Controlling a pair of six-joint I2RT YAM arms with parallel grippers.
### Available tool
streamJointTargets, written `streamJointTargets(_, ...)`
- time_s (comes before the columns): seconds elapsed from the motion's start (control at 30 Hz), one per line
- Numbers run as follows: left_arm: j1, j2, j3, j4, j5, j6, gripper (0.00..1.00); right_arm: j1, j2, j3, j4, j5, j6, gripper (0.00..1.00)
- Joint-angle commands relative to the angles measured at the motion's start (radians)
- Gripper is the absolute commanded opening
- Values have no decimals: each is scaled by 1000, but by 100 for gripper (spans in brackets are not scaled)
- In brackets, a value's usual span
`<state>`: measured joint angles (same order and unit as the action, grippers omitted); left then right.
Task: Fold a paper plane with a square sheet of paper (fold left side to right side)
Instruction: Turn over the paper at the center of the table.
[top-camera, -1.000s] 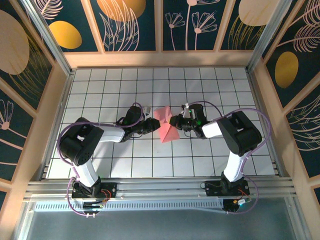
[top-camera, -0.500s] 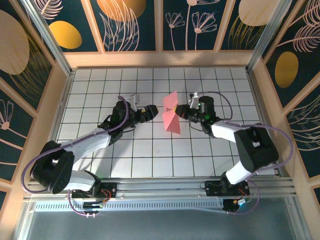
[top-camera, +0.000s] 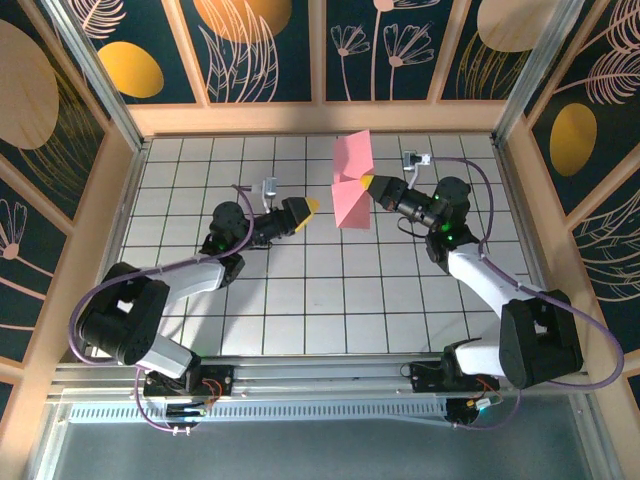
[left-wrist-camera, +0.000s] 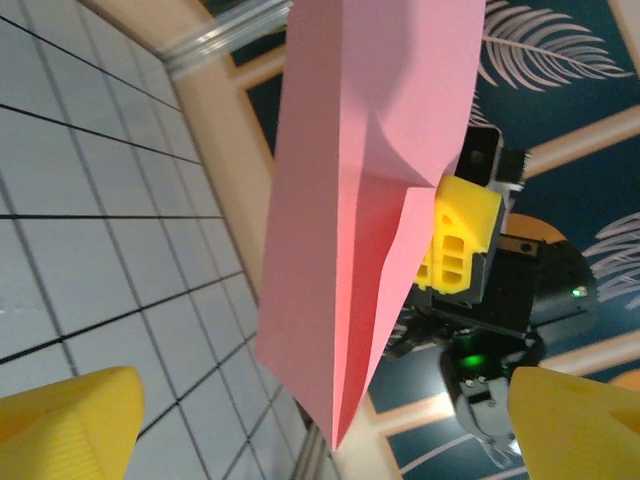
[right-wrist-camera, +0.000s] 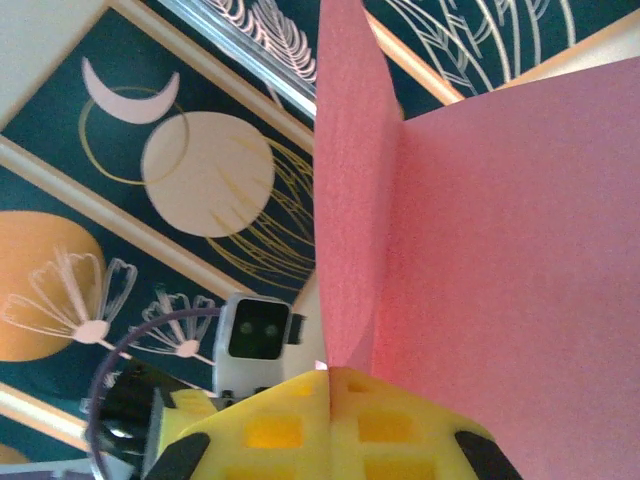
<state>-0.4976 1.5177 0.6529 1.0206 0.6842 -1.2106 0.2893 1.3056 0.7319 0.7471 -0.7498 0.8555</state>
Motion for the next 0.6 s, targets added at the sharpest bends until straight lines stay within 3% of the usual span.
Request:
streamJointTargets(0.0,-18,21,70,108,77,-22,93,-2,-3,17,108,-55,90,0)
streamJointTargets(0.3,-93,153,159,222,85,-92,84,2,35,-1,205,-90,174,0)
streamJointTargets(0.4,-93,181,163,312,90,-149,74,2,34,-10,201,-88,172,0)
streamJointTargets(0.57,-93,182,163,303,81,-146,54,1,30,-28,201,-86,172,0)
